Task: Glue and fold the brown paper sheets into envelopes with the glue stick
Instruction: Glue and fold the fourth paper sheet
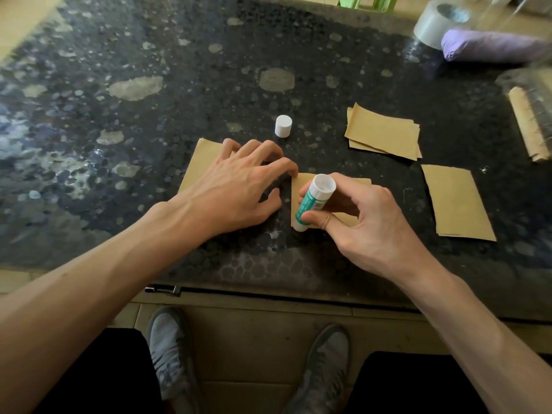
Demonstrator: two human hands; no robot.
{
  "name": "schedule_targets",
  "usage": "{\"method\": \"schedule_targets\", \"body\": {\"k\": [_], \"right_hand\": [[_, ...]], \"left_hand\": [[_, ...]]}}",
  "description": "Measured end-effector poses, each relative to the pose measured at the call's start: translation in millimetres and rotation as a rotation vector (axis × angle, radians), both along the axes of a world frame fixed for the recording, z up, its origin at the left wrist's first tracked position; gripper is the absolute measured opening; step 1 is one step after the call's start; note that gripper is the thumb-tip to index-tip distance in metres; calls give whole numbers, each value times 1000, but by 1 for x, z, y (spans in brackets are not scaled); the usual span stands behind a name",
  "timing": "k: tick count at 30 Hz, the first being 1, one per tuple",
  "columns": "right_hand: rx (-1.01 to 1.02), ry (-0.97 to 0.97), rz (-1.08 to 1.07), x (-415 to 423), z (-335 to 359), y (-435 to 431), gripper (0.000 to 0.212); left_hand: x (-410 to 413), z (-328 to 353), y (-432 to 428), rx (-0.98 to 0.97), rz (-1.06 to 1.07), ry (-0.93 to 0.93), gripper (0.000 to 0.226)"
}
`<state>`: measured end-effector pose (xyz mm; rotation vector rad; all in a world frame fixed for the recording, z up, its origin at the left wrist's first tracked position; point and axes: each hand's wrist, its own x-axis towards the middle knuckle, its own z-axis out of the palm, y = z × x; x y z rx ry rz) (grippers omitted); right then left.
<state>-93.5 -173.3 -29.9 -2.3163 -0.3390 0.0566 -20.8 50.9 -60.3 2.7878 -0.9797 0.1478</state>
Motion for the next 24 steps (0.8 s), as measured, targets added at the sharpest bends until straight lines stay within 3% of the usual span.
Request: {"method": "schedule_targets", "body": {"k": [3,6,9,14,24], "right_hand": [[81,101,-16,-2,1,-4,34],[321,191,-35,-5,6,-9,30],[476,102,-113,-1,9,-12,27],[297,-45,-116,14,-3,-4,40],[10,-133,-68,21,-6,11,33]], "left_hand": [[0,0,0,0,1,9,42],[0,0,0,-9,0,7,41],[0,1,0,-15,1,16,42],[0,0,0,-10,-2,14,43],[0,0,0,5,-1,7,46]]}}
